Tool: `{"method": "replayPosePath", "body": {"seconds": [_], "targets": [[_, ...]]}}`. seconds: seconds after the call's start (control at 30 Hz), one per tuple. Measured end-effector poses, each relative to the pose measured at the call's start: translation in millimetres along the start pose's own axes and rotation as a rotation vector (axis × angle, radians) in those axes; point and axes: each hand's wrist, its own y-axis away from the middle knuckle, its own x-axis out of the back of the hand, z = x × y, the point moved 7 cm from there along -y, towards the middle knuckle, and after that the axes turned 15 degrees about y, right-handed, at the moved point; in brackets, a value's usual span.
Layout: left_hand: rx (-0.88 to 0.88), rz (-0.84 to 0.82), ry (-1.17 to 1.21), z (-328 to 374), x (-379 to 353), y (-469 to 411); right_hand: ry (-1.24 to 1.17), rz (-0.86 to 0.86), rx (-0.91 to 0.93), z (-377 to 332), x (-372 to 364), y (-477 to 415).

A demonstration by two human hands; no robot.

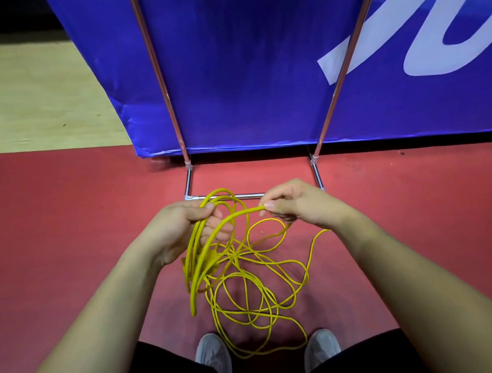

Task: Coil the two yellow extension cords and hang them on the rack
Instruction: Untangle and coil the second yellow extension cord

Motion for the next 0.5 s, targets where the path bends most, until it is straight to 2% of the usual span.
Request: {"method": "replayPosePath", "body": {"seconds": [0.1,0.17,0.27,0.37,0.43,0.5], "targets": [[0.035,-0.067,-0.001,-7.6,-9.9,-1.5,0.255,-0.073,0.083,-28.9,-16.4,-2.1],[0.069,-0.106,-0.012,-10.4,-13.4,1.4,0.399,-0.081,0.064,-36.2,-25.6,-4.4],[0.099,-0.156,-0.086,-16.8,-16.4,4.0,0.584,0.05,0.028,-40.2,-22.0,-8.9],[0.074,-0.195,-0.098,-18.5,-17.7,1.3,0.523,0.166,0.044,-36.6,-10.8,-7.5],[0.032,-0.218,-0.01,-12.2,-18.3,-0.1,0.35,0.116,0.019,-15.6,-9.9,-6.9],[-0.001,-0.237,0.081,-6.1,-18.0,0.3,0.348,0.028,-0.013,15.7,-13.6,-7.6]]}}
